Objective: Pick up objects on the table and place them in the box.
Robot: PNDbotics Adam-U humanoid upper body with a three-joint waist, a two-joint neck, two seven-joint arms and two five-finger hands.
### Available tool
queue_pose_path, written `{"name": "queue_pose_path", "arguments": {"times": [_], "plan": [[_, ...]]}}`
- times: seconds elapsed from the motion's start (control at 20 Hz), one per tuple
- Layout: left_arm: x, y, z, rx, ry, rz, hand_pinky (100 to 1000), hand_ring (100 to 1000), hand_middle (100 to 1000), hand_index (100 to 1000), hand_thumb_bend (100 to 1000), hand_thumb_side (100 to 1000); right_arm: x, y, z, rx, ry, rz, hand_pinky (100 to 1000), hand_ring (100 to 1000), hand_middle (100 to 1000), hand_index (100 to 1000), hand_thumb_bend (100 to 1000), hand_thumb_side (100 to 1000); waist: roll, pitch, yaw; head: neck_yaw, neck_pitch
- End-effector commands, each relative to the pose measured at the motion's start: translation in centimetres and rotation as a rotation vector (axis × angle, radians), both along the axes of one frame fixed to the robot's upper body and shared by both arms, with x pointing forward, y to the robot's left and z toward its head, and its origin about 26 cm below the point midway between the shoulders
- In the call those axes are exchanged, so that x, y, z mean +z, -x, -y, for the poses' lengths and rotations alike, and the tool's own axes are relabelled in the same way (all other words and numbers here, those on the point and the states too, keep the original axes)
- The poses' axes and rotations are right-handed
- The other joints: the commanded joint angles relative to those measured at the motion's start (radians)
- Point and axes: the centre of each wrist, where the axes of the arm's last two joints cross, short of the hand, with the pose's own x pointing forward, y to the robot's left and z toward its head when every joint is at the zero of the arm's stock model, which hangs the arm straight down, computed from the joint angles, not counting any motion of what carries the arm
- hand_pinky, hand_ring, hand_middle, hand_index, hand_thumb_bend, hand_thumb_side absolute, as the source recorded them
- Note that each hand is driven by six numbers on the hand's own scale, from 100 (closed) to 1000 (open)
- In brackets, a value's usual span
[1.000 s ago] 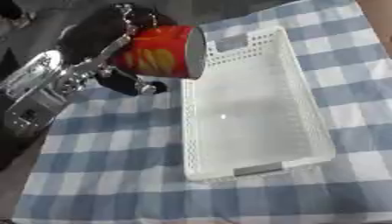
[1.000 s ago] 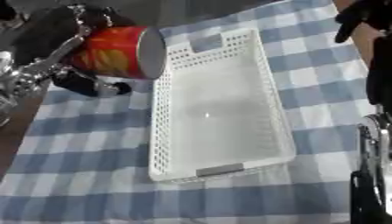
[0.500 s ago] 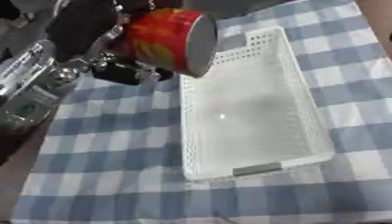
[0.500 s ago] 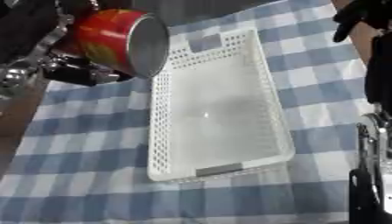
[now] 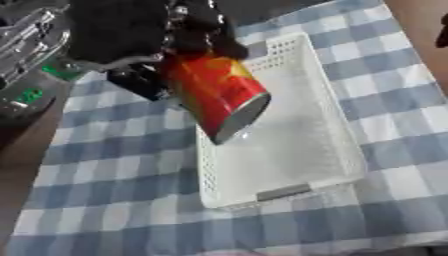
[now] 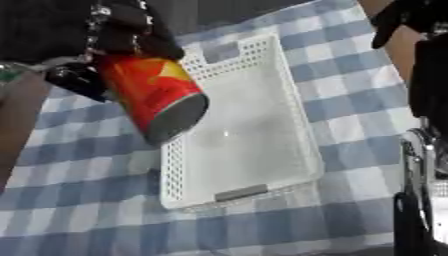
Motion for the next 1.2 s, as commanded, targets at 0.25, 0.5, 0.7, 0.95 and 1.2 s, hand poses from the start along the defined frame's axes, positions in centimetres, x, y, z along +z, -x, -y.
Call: {"name": "queue_pose_path", "arguments": {"times": [0.25, 0.5, 0.7, 0.95, 1.2], "plan": [[0.5, -0.2, 1.5, -0.068, -0.111, 0.01, 100, 100, 100, 201, 725, 100, 0.4, 0.3, -0.8, 0.042, -0.008, 0.015, 312, 472, 610, 739, 100, 1000, -0.01, -0.016, -0.016, -0.013, -0.004], [0.7, -0.8, 1.6, -0.072, -0.137, 0.012, 100, 100, 100, 217, 738, 100, 0.4, 0.4, -0.9, 0.054, -0.007, 0.013, 311, 471, 600, 737, 100, 1000, -0.01, -0.014, -0.026, -0.02, -0.004], [0.7, -1.0, 1.1, -0.075, -0.113, 0.02, 100, 231, 244, 360, 658, 100, 0.4, 0.4, -0.9, 0.055, -0.004, 0.012, 310, 470, 588, 736, 100, 1000, -0.01, -0.01, -0.029, -0.026, -0.004], [1.2, -1.3, 0.0, -0.006, -0.149, 0.069, 563, 586, 601, 688, 571, 100, 0.4, 0.3, -0.8, 0.051, 0.0, 0.015, 309, 469, 582, 735, 100, 1000, -0.01, -0.005, -0.029, -0.029, -0.004], [1.3, -2.6, -1.9, 0.165, -0.176, 0.082, 1000, 992, 992, 1000, 588, 412, 0.5, 0.3, -0.8, 0.046, 0.001, 0.018, 308, 468, 575, 733, 100, 1000, -0.01, -0.004, -0.024, -0.029, -0.004]]}}
